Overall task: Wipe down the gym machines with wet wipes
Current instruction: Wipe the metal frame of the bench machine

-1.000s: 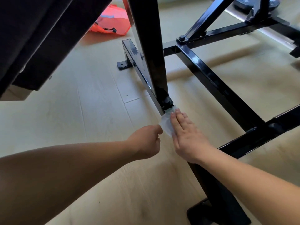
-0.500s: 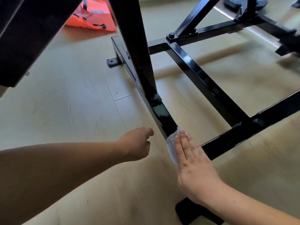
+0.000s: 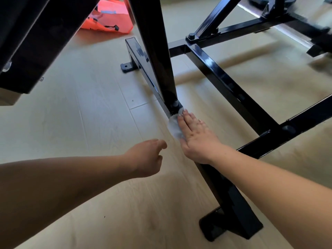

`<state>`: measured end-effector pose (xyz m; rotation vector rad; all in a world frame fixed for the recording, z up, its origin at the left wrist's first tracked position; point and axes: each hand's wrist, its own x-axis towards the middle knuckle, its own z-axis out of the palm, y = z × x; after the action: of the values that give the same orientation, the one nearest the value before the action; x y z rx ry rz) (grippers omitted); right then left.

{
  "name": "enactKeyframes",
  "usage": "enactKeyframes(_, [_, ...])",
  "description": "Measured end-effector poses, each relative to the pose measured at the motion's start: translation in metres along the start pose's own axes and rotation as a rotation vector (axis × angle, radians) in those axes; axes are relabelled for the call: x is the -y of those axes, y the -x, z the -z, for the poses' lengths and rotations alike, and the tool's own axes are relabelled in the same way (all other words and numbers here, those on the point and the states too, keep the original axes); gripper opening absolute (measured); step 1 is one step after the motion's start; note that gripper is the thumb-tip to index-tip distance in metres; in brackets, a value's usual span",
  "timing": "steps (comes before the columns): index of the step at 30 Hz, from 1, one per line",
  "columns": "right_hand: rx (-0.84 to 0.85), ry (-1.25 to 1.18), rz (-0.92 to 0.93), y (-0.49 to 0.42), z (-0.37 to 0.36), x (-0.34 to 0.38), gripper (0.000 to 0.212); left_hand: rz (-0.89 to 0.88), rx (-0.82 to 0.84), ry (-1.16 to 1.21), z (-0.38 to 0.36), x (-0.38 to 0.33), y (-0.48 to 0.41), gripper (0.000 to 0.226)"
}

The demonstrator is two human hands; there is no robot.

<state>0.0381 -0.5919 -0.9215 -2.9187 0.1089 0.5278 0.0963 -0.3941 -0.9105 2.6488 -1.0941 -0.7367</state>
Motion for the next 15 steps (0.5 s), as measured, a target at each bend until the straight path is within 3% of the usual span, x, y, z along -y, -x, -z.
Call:
enactKeyframes(3, [0.003,0.046,0.035,0.048,-0.017,-0.009,0.072,-0.046,0.025,-0.035,-0.005,-0.007,-0.002,0.046])
enactKeyframes(8, [-0.191,0.033,0.064,0.147,-0.067,-0.025,0.074,-0.177,0.067,-0.058,-0.021,-0.040,-0.013,0.043])
enactKeyframes(12, [-0.235,0.009,0.047,0.191,-0.092,-0.035,0.075,-0.120,0.006,0.013,-0.032,-0.064,-0.018,0.008])
enactKeyframes(15, [-0.221,0.048,0.039,0.192,-0.092,-0.033,0.076,-0.090,-0.028,0.054,-0.030,-0.066,-0.015,0.007])
